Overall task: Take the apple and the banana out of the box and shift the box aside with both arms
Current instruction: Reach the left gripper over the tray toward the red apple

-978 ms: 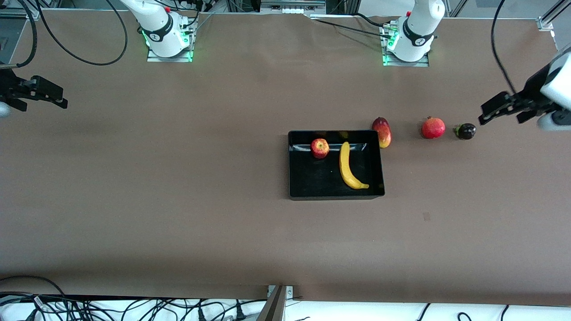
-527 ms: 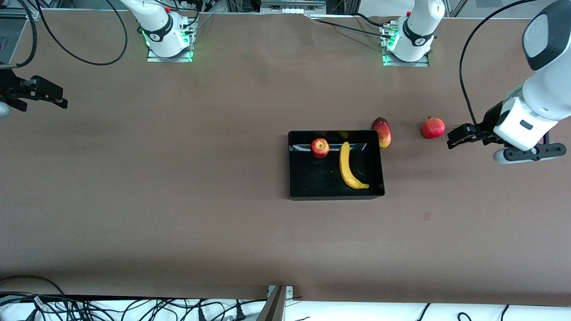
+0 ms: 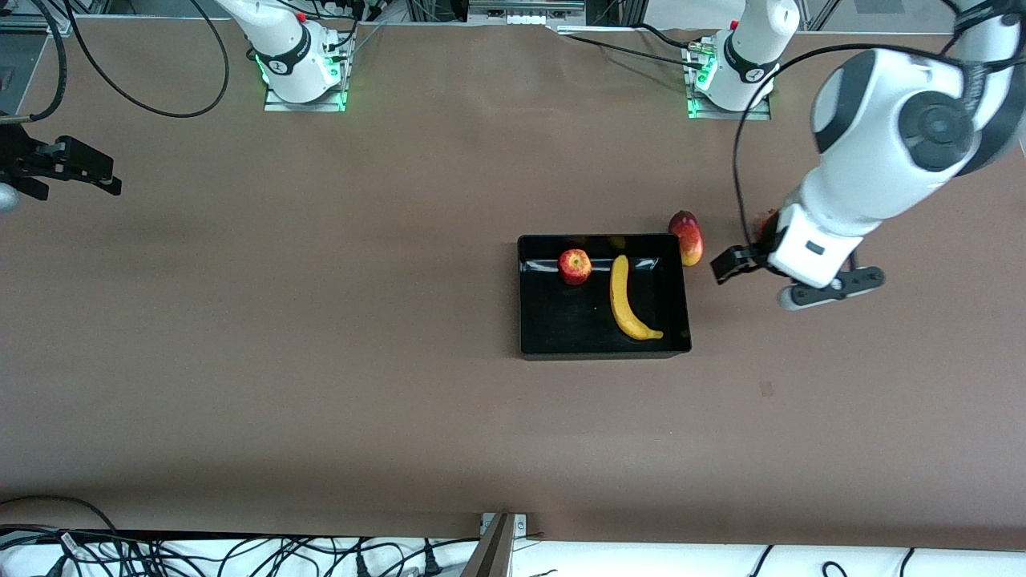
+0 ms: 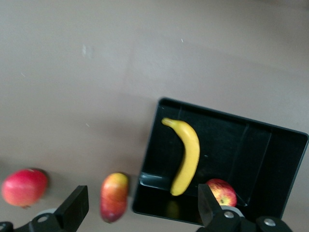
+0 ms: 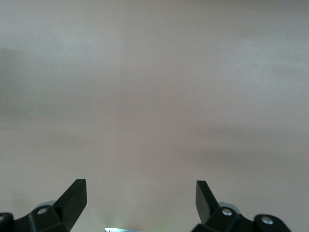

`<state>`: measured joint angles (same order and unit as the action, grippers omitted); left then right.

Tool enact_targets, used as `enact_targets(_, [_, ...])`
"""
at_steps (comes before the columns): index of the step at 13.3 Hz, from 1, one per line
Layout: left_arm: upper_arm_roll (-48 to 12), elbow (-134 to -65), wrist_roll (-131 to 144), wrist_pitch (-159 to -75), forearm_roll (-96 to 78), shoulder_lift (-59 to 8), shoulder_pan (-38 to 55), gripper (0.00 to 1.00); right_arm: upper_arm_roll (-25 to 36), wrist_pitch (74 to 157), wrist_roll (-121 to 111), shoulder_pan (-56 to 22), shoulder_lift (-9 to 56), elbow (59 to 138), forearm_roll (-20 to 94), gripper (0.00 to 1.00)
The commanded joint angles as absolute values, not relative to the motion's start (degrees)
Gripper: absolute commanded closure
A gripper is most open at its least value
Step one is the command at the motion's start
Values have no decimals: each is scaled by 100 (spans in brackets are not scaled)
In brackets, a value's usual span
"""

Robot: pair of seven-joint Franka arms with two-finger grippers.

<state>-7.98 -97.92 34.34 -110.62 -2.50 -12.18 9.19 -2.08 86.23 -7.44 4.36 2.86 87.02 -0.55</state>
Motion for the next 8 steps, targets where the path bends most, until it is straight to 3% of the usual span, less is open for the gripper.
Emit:
enact_targets(1, [-826,-9826,4295,-11451,-123,-1633,1308,0,-237,8569,-729,448,334,8578,-105,0])
enact_targets(8, [-861,-9984,5993,-12540,157,-2618,2126,0,-237,8569,-729,448,334,8578,-105,0])
